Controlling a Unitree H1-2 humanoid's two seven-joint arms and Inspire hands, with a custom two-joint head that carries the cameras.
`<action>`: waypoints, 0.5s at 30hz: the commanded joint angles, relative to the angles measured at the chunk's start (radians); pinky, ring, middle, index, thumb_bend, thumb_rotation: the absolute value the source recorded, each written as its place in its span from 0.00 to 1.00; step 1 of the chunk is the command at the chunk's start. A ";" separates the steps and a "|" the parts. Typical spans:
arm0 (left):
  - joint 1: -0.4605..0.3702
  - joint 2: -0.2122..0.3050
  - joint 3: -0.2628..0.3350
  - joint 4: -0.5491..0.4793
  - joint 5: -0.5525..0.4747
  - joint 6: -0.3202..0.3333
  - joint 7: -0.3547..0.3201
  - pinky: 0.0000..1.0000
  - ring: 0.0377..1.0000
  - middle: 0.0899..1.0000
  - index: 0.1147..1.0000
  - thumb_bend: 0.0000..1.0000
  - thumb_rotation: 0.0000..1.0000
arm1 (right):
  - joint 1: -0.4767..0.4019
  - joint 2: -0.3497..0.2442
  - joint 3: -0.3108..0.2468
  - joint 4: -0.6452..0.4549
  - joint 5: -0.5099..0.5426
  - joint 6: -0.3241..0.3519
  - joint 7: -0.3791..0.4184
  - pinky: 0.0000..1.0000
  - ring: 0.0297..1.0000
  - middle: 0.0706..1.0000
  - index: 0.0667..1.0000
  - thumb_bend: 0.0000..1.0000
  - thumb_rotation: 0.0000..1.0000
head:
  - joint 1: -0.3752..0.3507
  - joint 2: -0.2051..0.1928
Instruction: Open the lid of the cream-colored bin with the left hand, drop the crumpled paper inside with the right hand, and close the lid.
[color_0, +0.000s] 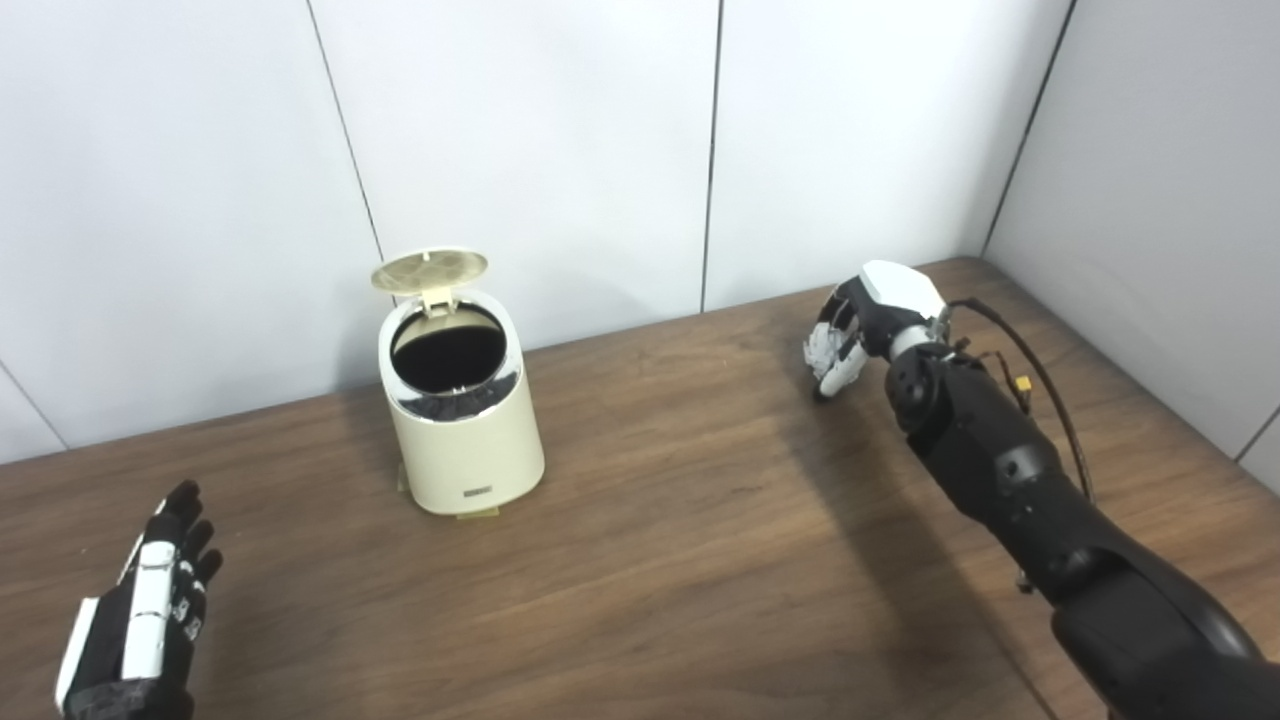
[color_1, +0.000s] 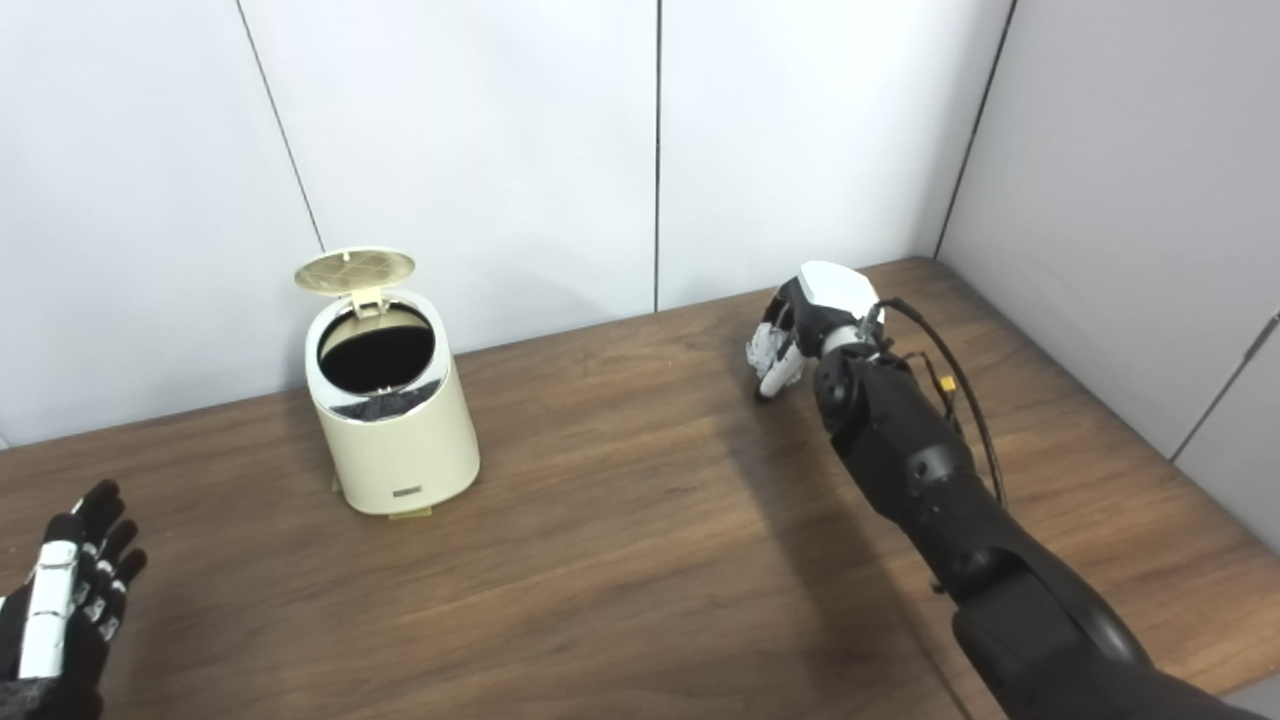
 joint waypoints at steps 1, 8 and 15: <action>-0.030 0.012 -0.002 -0.026 0.003 -0.018 0.005 1.00 1.00 1.00 1.00 0.62 0.85 | -0.043 -0.027 -0.013 -0.028 0.007 -0.012 -0.041 0.34 0.39 0.47 0.47 0.50 0.00 | -0.001 0.001; -0.030 0.012 -0.001 -0.026 -0.004 -0.014 0.002 1.00 1.00 1.00 1.00 0.61 0.85 | -0.038 -0.028 -0.011 -0.029 0.039 -0.009 -0.042 0.30 0.38 0.48 0.49 0.49 0.00 | 0.003 -0.004; -0.028 0.005 0.001 -0.024 -0.001 -0.025 0.008 1.00 1.00 1.00 1.00 0.58 0.86 | -0.037 -0.032 -0.004 -0.026 0.046 -0.021 -0.048 0.31 0.38 0.48 0.47 0.50 0.00 | 0.013 -0.012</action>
